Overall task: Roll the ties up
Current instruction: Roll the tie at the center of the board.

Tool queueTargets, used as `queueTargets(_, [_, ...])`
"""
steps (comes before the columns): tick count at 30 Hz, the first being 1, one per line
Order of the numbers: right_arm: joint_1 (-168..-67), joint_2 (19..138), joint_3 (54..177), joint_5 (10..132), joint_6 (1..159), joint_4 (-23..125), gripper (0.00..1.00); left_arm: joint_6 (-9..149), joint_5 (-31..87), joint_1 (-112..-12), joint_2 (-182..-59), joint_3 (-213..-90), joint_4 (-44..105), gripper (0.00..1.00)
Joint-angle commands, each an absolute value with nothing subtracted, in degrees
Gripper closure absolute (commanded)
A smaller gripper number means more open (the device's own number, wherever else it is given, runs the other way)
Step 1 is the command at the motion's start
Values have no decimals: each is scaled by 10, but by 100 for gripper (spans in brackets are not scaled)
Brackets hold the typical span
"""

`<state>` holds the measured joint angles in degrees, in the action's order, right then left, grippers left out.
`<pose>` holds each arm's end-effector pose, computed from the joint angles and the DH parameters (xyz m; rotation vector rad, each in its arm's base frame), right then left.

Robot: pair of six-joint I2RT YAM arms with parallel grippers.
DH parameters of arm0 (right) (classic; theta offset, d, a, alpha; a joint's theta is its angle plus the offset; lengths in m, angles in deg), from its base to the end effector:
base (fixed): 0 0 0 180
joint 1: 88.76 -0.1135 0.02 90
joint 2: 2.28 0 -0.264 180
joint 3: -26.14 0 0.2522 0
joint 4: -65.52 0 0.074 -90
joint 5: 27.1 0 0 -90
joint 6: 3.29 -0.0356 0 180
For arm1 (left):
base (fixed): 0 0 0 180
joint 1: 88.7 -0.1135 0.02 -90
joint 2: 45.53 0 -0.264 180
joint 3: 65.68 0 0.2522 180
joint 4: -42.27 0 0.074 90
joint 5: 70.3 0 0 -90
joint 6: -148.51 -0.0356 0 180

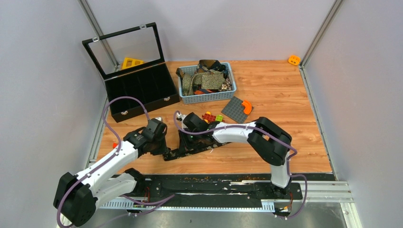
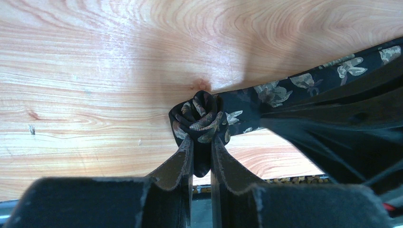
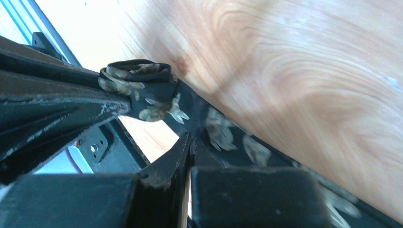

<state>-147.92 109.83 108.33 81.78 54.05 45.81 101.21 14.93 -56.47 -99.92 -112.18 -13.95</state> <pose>0.1991 0.3560 0.1502 -0.7783 2.5863 1.0237 0.1402 -0.0849 0.1950 -0.2740 2.7048 -0.2902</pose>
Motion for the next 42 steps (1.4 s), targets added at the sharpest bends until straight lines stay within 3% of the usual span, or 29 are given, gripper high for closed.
queueTargets(1, [-1455,1043,1050,792,561,458,98,1017,121,-547,-1016,-1157,-150,99])
queueTargets(20, [-1408,991,965,799,554,481,98,1063,51,-446,-1163,-1216,-141,96])
queueTargets(24, [-1407,990,962,804,553,484,98,1067,57,-430,-1188,-1225,-125,84])
queueTargets(33, [-1403,981,958,812,550,492,99,1074,89,-404,-1196,-1218,-72,45])
queueTargets(37, [-1403,977,959,818,547,497,99,1075,94,-400,-1180,-1207,-56,43])
queueTargets(42, [-1400,970,960,840,537,512,98,1067,130,-400,-1142,-1155,10,49])
